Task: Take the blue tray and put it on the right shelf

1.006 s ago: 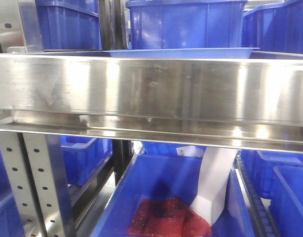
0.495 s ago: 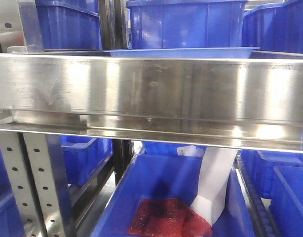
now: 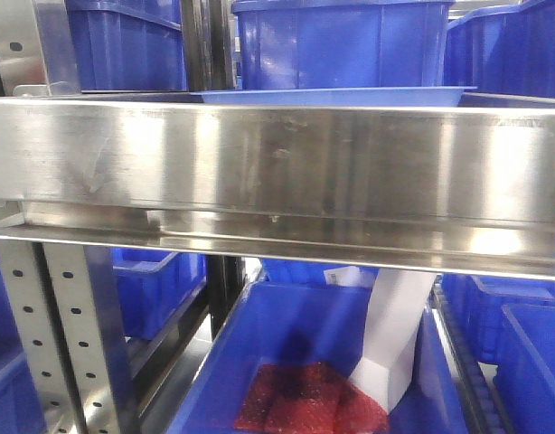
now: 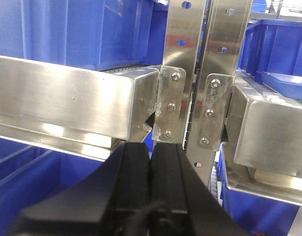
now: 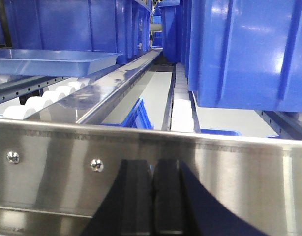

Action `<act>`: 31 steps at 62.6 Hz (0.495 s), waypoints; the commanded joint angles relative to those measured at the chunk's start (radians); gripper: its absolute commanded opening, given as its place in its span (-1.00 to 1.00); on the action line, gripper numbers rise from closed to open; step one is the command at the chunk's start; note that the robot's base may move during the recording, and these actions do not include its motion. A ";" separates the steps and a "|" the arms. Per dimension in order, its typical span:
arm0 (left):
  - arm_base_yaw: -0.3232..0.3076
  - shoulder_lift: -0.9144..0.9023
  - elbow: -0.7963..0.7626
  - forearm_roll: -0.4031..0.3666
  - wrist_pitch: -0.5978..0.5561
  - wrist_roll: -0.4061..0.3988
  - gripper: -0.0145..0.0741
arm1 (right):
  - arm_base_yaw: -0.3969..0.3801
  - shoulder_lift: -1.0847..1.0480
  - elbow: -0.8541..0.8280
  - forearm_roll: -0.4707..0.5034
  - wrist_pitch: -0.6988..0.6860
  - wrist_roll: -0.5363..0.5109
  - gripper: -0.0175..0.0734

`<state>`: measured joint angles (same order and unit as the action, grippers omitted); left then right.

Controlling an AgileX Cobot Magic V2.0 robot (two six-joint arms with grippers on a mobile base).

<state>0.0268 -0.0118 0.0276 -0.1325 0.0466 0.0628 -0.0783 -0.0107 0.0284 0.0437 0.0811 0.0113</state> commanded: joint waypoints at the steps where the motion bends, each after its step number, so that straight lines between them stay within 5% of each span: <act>1: 0.000 -0.014 0.031 -0.008 -0.091 0.002 -0.78 | -0.007 -0.020 -0.023 0.004 -0.092 -0.005 -0.49; 31: 0.000 -0.014 0.031 -0.008 -0.091 0.002 -0.78 | -0.007 -0.020 -0.023 0.004 -0.092 -0.005 -0.49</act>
<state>0.0268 -0.0118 0.0276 -0.1325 0.0466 0.0628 -0.0783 -0.0107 0.0284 0.0444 0.0811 0.0113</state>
